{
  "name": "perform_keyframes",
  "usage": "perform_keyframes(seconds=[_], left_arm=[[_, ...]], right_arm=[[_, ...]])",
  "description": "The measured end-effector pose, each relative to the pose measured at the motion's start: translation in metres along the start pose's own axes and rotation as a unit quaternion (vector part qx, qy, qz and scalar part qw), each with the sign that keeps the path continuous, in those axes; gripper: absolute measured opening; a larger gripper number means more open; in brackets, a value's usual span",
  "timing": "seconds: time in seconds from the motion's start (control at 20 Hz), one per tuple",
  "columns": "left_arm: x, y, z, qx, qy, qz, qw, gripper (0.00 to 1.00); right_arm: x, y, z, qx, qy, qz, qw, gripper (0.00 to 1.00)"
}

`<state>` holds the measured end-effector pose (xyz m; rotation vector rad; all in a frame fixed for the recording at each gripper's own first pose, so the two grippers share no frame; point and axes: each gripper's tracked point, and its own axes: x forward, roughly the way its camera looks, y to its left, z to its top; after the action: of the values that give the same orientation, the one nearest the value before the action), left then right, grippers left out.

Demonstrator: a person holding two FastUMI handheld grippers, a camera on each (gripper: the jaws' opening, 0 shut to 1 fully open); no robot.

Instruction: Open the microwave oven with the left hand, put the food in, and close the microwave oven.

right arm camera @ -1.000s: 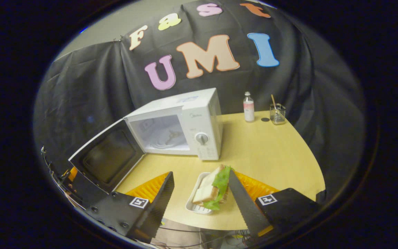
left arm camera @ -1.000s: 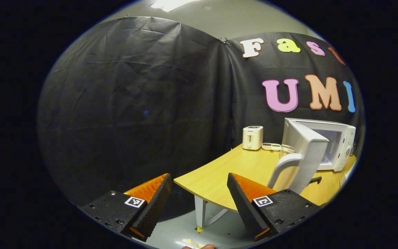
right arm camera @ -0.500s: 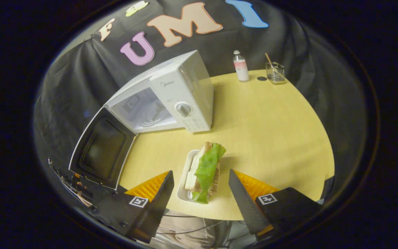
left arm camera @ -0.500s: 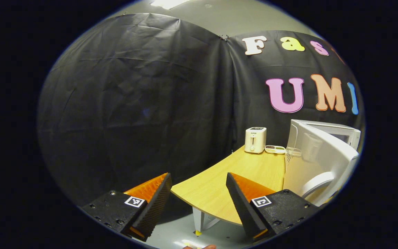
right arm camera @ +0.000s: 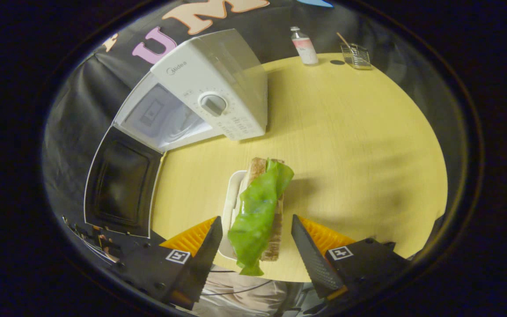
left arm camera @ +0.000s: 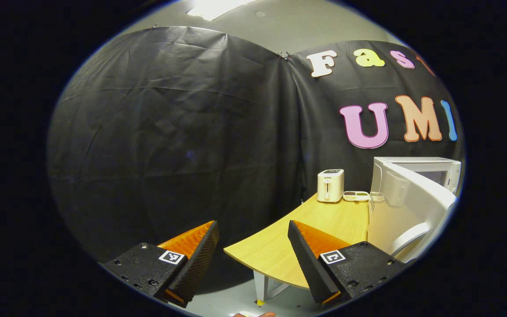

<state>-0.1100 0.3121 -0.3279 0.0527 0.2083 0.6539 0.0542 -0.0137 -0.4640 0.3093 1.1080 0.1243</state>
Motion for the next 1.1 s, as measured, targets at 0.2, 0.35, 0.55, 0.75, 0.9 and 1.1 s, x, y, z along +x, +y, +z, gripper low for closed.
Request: perform_keyframes(seconds=[0.2, 0.35, 0.55, 0.75, 0.9, 1.1], left_arm=[[-0.002, -0.004, 0.0, 0.001, -0.004, -0.01, 1.0, 0.96], [-0.001, -0.005, 0.003, 0.0, -0.008, -0.009, 1.0, 0.96], [-0.004, -0.001, 0.008, -0.003, -0.018, -0.007, 1.0, 0.96], [-0.007, 0.001, 0.01, -0.004, -0.019, -0.005, 1.0, 0.96], [-0.007, 0.001, 0.011, -0.011, -0.019, -0.01, 1.0, 0.94], [-0.01, 0.01, 0.012, -0.014, -0.018, -0.001, 1.0, 0.94]], right_arm=[[0.0, 0.002, -0.003, 0.025, -0.003, 0.002, 1.0, 0.51], [-0.001, 0.006, -0.002, 0.036, -0.031, -0.003, 0.999, 0.4], [-0.021, 0.016, 0.003, 0.042, -0.073, 0.016, 0.996, 0.4], [-0.055, 0.039, 0.013, 0.066, -0.138, 0.06, 0.986, 0.34], [-0.076, 0.056, 0.015, 0.073, -0.203, 0.081, 0.973, 0.4], [-0.082, 0.09, 0.009, 0.078, -0.29, 0.111, 0.947, 0.4]])
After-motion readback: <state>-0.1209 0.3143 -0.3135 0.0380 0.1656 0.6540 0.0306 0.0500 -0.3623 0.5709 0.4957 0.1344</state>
